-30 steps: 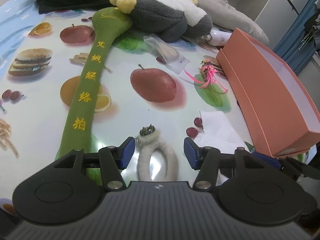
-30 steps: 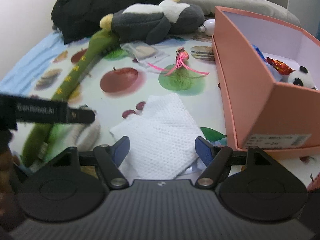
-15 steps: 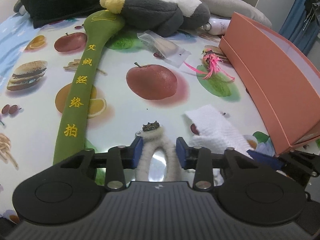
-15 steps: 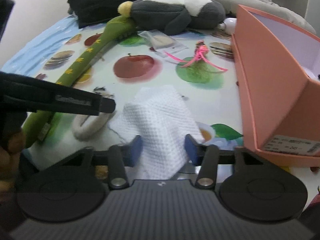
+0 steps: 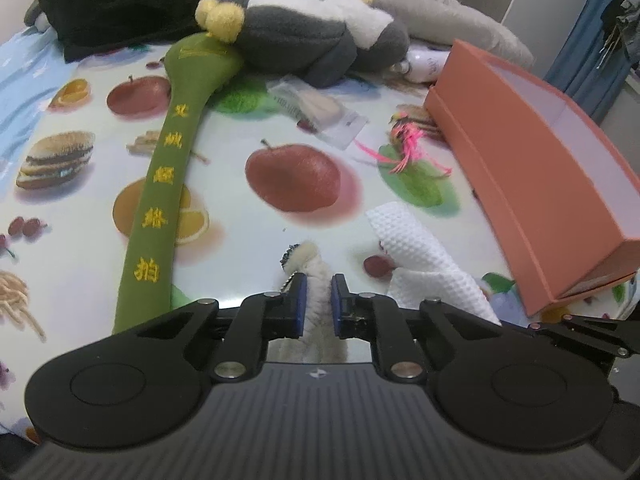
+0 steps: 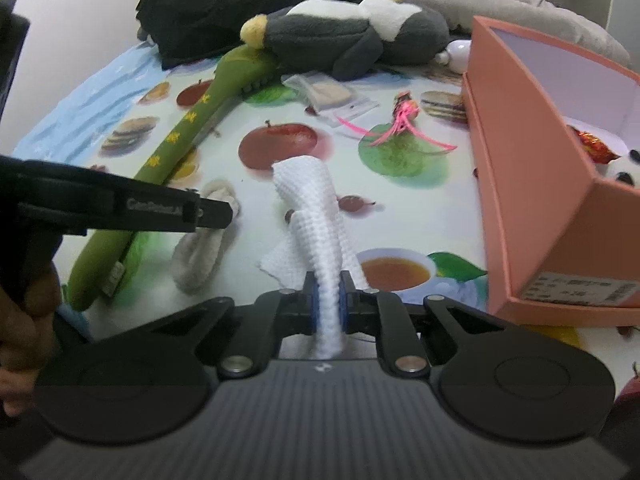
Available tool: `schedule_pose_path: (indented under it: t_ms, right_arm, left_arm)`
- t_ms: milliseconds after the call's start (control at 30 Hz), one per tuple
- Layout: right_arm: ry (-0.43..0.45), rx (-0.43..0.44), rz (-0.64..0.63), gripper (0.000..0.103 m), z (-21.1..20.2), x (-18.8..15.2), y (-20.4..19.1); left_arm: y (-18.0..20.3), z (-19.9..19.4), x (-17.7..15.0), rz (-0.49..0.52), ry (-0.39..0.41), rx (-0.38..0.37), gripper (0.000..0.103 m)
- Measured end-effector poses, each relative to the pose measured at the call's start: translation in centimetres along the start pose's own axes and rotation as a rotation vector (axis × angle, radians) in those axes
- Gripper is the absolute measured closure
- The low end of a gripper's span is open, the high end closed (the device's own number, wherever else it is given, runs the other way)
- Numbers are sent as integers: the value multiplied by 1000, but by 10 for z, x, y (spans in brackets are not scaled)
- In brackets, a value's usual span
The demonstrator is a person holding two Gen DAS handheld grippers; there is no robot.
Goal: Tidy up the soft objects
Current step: 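Carry the tissue and cord with both grippers over the pink box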
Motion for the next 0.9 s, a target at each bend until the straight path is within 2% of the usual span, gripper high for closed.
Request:
schedule_pose_path:
  t_ms: [467,767,900]
  right_arm:
    - [135,-52,97,89,-59,74,28]
    - [238,-105,123,89,-96,129,57]
    - [277,-131,125,89,-108,148,76]
  left_arm:
    - [39,-53,76,18,100,-73,88]
    - [87,-75,135,47,187,-150,88]
    - [112,-77,152,49,203,-198,88]
Point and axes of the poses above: each gripper's, at about its wrist camera, not at the fingertips, and z roughly the way its jaws point, y to its right, x to its top, the point moved 7 cm from there along z, roughly the way its jaws point, and after that the axes turned 15 degrees about y, right-handed, at the moved point
